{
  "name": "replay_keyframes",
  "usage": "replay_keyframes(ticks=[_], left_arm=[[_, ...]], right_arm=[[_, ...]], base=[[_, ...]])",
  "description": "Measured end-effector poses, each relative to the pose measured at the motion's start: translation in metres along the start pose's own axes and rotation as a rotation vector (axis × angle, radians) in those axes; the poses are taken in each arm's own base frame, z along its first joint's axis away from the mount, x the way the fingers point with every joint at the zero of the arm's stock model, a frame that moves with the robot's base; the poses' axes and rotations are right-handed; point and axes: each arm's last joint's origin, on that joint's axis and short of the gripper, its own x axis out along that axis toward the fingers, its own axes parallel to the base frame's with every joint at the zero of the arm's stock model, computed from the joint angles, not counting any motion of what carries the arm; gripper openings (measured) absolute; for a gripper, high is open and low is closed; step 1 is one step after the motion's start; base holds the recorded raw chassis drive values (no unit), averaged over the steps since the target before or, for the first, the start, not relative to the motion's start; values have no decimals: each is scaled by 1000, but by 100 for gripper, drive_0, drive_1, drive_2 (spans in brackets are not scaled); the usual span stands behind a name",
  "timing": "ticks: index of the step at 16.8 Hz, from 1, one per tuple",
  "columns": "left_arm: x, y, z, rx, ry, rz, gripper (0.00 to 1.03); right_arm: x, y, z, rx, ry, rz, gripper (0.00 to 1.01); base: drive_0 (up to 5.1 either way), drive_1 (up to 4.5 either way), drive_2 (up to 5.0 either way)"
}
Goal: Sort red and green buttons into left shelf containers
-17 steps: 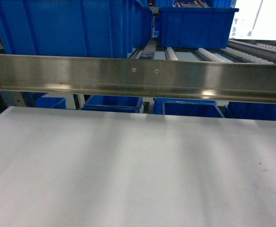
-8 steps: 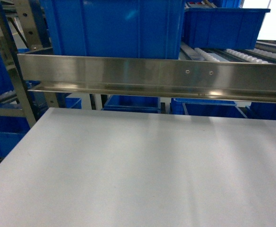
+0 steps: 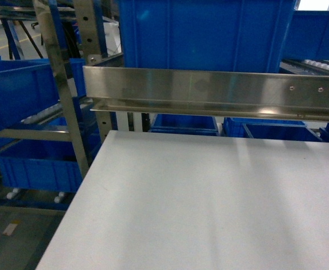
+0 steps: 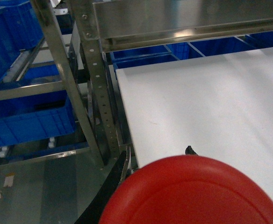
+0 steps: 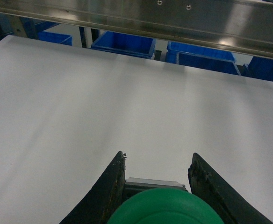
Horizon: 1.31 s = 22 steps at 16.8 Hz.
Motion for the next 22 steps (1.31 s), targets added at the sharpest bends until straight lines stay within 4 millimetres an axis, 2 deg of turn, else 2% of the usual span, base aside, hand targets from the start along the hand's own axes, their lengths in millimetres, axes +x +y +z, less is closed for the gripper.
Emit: replay_keyframes(ticks=[14, 22], left_arm=[[0, 0, 0, 0, 1, 0, 26], [0, 0, -1, -1, 5, 0, 26]], right_arm=[[0, 0, 0, 0, 0, 0, 35], [0, 0, 0, 0, 0, 0, 35]], base=[[-487, 337, 146], [-497, 248, 248]])
